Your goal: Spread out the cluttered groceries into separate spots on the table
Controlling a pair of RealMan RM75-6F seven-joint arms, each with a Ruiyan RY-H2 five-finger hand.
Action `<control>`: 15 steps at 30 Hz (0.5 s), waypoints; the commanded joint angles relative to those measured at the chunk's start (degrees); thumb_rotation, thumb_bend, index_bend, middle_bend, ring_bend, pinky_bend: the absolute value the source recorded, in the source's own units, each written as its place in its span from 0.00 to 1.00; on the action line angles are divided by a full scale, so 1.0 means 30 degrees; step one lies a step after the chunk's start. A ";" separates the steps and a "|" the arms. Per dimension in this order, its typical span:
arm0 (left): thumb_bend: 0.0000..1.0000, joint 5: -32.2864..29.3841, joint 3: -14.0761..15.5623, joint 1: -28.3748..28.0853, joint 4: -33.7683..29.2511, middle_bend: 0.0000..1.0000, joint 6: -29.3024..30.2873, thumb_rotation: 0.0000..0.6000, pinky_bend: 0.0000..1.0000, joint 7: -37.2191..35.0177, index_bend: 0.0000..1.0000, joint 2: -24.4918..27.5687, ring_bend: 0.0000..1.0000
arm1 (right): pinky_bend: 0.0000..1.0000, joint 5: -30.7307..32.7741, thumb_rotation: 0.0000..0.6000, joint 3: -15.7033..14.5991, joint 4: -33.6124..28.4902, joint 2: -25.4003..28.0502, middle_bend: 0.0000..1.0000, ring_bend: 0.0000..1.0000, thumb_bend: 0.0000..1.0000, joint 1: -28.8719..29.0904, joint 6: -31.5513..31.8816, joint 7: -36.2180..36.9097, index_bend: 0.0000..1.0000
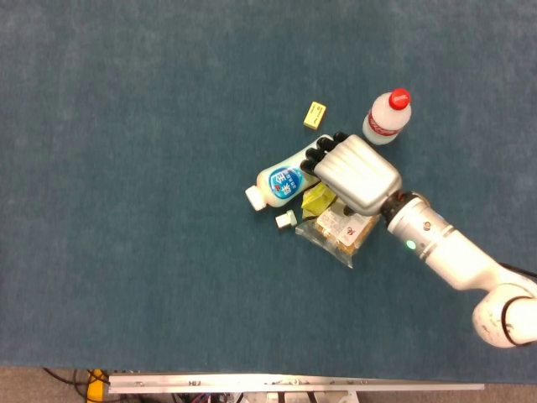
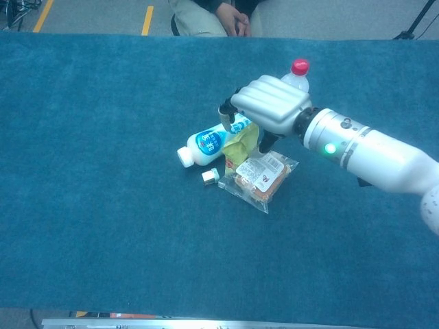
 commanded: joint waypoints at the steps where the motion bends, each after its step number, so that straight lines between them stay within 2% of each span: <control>1: 0.44 0.0019 0.0015 0.0027 0.0040 0.35 0.0015 1.00 0.22 -0.0039 0.38 -0.0015 0.27 | 0.47 0.0196 1.00 -0.0029 0.0236 -0.0285 0.49 0.40 0.06 0.0054 0.0249 -0.0246 0.57; 6: 0.44 0.0069 0.0033 0.0083 0.0087 0.35 0.0047 1.00 0.22 -0.0143 0.38 -0.0051 0.27 | 0.51 0.0426 1.00 -0.0122 0.0424 -0.0506 0.54 0.44 0.10 0.0044 0.0452 -0.0241 0.66; 15: 0.44 0.0203 0.0091 0.0196 0.0112 0.35 0.0125 1.00 0.22 -0.0369 0.38 -0.0065 0.27 | 0.53 0.0868 1.00 -0.0324 0.0663 -0.0742 0.55 0.45 0.11 0.0253 0.0279 -0.0291 0.67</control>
